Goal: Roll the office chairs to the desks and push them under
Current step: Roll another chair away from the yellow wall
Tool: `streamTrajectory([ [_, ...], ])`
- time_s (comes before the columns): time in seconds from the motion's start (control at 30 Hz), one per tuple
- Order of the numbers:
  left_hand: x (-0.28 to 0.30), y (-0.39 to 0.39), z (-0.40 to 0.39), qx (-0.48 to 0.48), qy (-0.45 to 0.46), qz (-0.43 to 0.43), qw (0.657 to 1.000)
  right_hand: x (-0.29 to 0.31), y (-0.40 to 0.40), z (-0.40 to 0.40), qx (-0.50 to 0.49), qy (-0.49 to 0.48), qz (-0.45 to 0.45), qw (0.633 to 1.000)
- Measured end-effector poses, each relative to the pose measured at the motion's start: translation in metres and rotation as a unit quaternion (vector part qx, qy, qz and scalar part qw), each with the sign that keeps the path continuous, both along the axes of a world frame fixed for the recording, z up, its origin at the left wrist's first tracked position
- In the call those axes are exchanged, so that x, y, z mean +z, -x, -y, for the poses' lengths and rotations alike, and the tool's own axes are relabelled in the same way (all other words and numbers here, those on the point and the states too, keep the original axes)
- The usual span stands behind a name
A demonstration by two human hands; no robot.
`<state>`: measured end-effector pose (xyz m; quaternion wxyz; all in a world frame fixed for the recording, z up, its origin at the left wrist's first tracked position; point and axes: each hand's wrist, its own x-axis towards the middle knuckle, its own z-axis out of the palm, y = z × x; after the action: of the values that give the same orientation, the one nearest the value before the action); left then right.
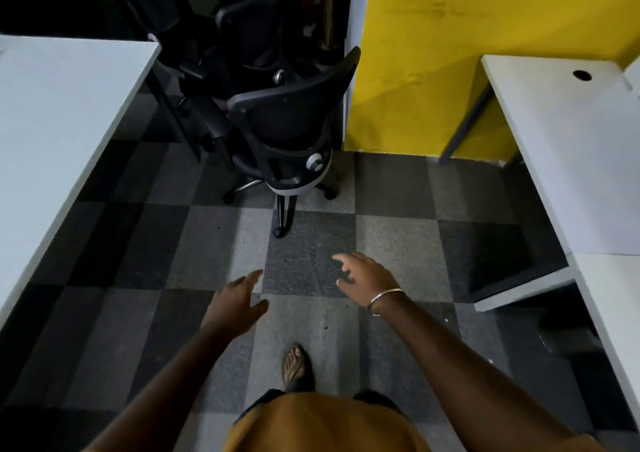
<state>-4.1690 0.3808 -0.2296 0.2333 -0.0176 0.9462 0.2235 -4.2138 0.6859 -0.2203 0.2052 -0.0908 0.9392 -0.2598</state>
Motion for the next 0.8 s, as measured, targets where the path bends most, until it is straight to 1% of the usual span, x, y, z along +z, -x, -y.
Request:
streamTrajectory([
  [0.1, 0.019, 0.069, 0.008, -0.013, 0.014, -0.025, 0.999, 0.003, 0.042, 0.010, -0.007, 0.002, 0.003, 1.000],
  [0.23, 0.044, 0.174, -0.007, -0.040, 0.016, -0.087, 0.995, -0.006, 0.104, 0.001, -0.020, 0.007, 0.013, 1.000],
  [0.4, 0.067, 0.319, -0.045, -0.048, 0.024, -0.216, 0.975, -0.017, 0.190, -0.022, -0.032, 0.001, 0.022, 0.999],
  [0.47, 0.074, 0.374, -0.059, -0.048, 0.032, -0.254, 0.966, -0.018, 0.222, -0.032, -0.034, 0.006, 0.019, 0.999],
  [0.53, 0.078, 0.433, -0.072, -0.041, 0.050, -0.244, 0.968, -0.018, 0.262, -0.044, -0.039, 0.007, 0.017, 0.999],
  [0.57, 0.078, 0.463, -0.079, -0.039, 0.059, -0.225, 0.972, -0.017, 0.283, -0.052, -0.042, 0.010, 0.015, 0.999],
  [0.67, 0.069, 0.516, -0.092, -0.036, 0.112, -0.138, 0.983, -0.013, 0.335, -0.067, -0.031, 0.007, 0.012, 0.999],
  [0.7, 0.065, 0.523, -0.096, -0.031, 0.131, -0.131, 0.982, -0.010, 0.350, -0.070, -0.021, 0.005, 0.010, 1.000],
  [0.73, 0.060, 0.530, -0.101, -0.023, 0.147, -0.142, 0.979, -0.007, 0.368, -0.073, -0.013, 0.007, 0.003, 1.000],
  [0.8, 0.051, 0.527, -0.105, 0.008, 0.158, -0.187, 0.970, 0.002, 0.396, -0.070, -0.004, 0.017, -0.028, 0.999],
])
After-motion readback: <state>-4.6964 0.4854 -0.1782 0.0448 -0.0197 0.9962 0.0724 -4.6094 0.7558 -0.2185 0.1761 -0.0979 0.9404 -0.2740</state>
